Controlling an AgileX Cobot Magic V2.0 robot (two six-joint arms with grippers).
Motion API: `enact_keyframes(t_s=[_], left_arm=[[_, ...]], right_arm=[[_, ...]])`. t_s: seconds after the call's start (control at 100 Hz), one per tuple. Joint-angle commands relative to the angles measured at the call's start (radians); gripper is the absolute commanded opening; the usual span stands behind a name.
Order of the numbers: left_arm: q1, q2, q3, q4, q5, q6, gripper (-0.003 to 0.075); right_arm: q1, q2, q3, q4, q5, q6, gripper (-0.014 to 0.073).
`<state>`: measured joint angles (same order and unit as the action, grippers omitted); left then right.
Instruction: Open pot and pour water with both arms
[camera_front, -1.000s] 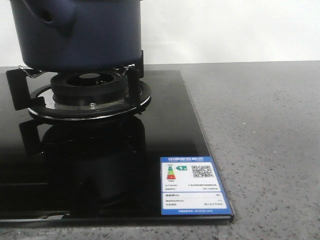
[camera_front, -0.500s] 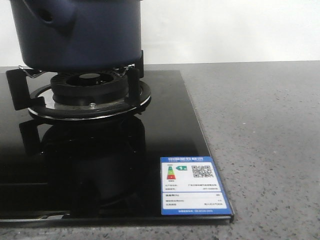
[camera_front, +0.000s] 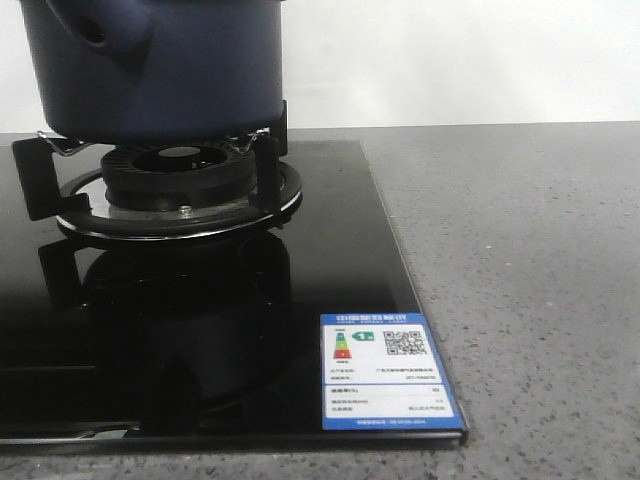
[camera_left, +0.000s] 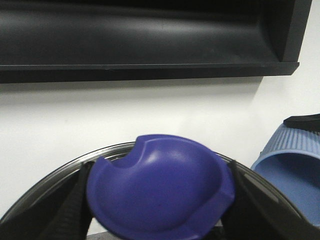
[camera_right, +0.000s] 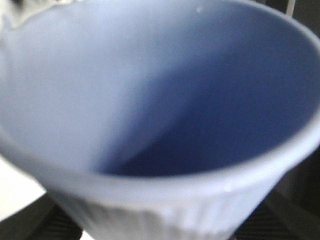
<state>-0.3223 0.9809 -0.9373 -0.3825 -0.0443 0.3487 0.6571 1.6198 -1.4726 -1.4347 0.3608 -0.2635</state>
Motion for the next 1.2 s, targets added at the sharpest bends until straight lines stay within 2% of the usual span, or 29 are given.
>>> enact_keyframes(t_s=[0.0,0.32,1.04,1.19], left_arm=[[0.004,-0.019,-0.037,0.003,-0.103,0.001,0.0356],[0.004,-0.019,-0.037,0.003,-0.103,0.001,0.0356],[0.004,-0.019,-0.037,0.003,-0.103,0.001,0.0356],[0.004,-0.019,-0.037,0.003,-0.103,0.001,0.0356]], right_arm=[[0.003,-0.046,-0.039,-0.060,-0.021,0.000,0.0386],[0.003,-0.046,-0.039,-0.121,-0.050,0.000,0.0386],[0.003,-0.046,-0.039,-0.123,-0.052,0.000,0.0386],[0.003,-0.046,-0.039,-0.123,-0.050,0.054,0.0386]])
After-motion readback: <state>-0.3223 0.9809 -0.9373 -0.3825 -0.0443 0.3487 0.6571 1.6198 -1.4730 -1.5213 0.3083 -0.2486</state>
